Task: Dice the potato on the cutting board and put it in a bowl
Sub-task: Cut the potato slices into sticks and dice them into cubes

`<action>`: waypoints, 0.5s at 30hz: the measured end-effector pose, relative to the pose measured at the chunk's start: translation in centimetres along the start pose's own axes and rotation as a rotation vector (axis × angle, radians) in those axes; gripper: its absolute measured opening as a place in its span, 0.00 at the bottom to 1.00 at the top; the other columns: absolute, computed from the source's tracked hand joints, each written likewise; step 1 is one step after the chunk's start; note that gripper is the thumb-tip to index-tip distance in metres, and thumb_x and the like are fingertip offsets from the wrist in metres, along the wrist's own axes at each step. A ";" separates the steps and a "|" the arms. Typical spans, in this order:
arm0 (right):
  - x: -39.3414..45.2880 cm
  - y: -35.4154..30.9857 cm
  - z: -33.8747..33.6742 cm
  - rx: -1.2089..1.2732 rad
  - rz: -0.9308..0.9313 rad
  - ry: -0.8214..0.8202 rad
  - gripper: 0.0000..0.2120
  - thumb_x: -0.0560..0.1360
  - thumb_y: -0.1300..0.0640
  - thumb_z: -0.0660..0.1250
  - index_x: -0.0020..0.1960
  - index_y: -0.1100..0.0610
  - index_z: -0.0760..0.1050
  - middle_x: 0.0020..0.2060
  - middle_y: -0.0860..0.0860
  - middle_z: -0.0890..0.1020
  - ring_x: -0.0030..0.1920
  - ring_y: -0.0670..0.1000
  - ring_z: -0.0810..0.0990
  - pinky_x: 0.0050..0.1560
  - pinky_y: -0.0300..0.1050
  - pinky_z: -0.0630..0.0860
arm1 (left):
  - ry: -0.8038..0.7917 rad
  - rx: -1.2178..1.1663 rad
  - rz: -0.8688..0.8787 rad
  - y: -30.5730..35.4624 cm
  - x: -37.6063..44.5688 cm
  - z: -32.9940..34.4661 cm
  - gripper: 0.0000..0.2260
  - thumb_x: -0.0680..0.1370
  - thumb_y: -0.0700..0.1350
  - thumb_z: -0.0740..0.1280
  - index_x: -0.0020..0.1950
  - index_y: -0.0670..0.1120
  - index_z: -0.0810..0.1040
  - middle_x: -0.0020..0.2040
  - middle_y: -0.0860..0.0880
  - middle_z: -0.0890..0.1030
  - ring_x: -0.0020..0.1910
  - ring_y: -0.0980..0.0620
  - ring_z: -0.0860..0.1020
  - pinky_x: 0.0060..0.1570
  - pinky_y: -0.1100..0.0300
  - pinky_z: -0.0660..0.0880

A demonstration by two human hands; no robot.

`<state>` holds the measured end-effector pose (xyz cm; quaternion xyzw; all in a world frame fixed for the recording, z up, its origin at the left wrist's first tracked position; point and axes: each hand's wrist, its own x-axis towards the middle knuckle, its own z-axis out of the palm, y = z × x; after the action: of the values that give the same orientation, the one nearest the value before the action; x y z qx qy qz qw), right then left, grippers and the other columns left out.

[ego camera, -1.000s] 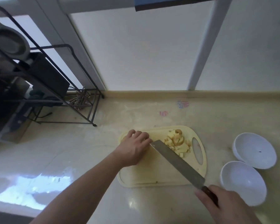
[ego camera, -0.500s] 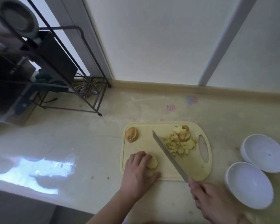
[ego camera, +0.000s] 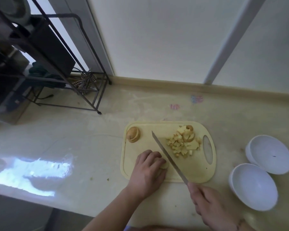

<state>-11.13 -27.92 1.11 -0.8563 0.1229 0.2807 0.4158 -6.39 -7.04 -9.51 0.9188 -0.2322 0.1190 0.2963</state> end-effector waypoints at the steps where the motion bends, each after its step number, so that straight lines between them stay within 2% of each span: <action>1: -0.2 0.0 0.1 -0.006 -0.004 -0.002 0.24 0.79 0.42 0.56 0.30 0.56 0.65 0.20 0.47 0.71 0.23 0.43 0.69 0.29 0.35 0.63 | 0.002 -0.013 0.017 0.0 0.1 0.1 0.10 0.76 0.47 0.72 0.54 0.45 0.80 0.56 0.48 0.79 0.57 0.43 0.76 0.57 0.50 0.73; 5: -0.5 0.1 0.6 -0.032 0.018 0.000 0.24 0.77 0.40 0.57 0.29 0.55 0.67 0.24 0.50 0.75 0.28 0.44 0.75 0.36 0.40 0.72 | -0.028 -0.083 0.008 0.0 0.3 0.2 0.08 0.76 0.44 0.70 0.53 0.43 0.82 0.55 0.47 0.80 0.55 0.44 0.77 0.56 0.50 0.74; 11: -1.3 0.1 0.1 -0.086 0.053 0.008 0.25 0.77 0.40 0.57 0.30 0.55 0.68 0.29 0.55 0.78 0.32 0.46 0.76 0.38 0.40 0.71 | -0.019 -0.090 0.004 0.2 0.4 0.2 0.08 0.75 0.44 0.71 0.53 0.43 0.83 0.55 0.47 0.80 0.55 0.46 0.76 0.58 0.53 0.74; 15: -2.0 0.6 -0.1 -0.095 0.074 0.022 0.26 0.78 0.39 0.57 0.35 0.60 0.72 0.37 0.56 0.81 0.37 0.49 0.78 0.47 0.43 0.73 | -0.023 -0.094 0.005 0.2 0.4 0.3 0.08 0.74 0.43 0.72 0.53 0.43 0.83 0.55 0.47 0.80 0.55 0.45 0.76 0.58 0.53 0.74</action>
<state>-12.97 -28.43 1.99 -0.8730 0.1454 0.2921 0.3625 -6.09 -7.50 -9.53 0.9046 -0.2432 0.0983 0.3360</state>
